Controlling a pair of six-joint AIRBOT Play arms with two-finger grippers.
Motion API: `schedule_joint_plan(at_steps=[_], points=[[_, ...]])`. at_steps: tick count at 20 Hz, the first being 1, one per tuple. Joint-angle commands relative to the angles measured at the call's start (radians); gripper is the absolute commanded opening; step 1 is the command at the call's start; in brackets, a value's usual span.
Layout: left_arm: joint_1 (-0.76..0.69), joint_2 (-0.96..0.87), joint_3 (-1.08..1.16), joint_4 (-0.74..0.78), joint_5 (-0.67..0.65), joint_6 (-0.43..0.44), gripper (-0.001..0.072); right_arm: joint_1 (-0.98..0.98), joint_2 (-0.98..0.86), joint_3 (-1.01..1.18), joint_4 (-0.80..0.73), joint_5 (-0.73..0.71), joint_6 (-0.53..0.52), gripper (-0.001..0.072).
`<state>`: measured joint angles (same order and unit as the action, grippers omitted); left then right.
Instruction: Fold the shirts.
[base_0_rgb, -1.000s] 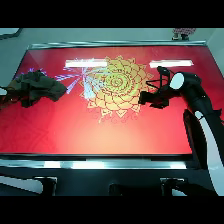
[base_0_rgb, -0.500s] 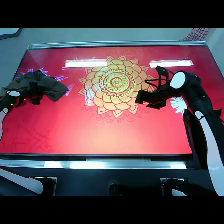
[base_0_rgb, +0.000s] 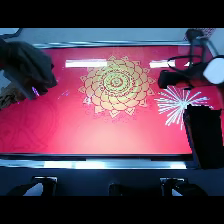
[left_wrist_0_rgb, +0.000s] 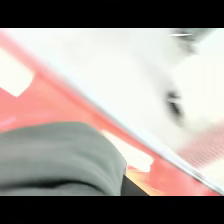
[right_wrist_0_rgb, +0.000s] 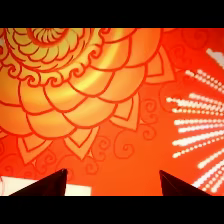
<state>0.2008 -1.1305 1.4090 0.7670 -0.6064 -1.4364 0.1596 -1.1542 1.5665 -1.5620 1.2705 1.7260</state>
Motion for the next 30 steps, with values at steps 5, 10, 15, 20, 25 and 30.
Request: schedule_joint_plan(at_steps=[5, 10, 15, 20, 25, 30], points=[[-0.410, 0.309, -0.058, 0.032, -0.162, 0.068, 0.0024, 0.000, 0.298, 0.024, -0.101, 0.133, -0.002, 0.0671], [-0.624, 0.208, -0.232, 0.052, -0.183, -0.023, 0.0025, 0.000, 0.386, 0.023, -0.151, 0.303, -0.002, 0.0671], [-0.848, -0.031, -0.393, 0.052, -0.183, -0.056, 0.0026, 0.000, 0.370, 0.023, -0.191, 0.324, -0.002, 0.0671], [-0.808, -0.208, -0.252, 0.074, -0.267, -0.106, 0.0712, 0.000, 0.263, 0.023, -0.223, 0.323, -0.002, 0.0671], [-0.423, -0.183, -0.050, 0.419, -0.513, -0.141, 0.0710, 0.000, 0.092, -0.066, -0.079, 0.390, 0.002, 0.0603], [-0.175, -0.215, -0.266, 0.383, -0.567, -0.184, 0.0709, 0.000, 0.064, -0.462, 0.293, 0.192, -0.013, 0.0604]])
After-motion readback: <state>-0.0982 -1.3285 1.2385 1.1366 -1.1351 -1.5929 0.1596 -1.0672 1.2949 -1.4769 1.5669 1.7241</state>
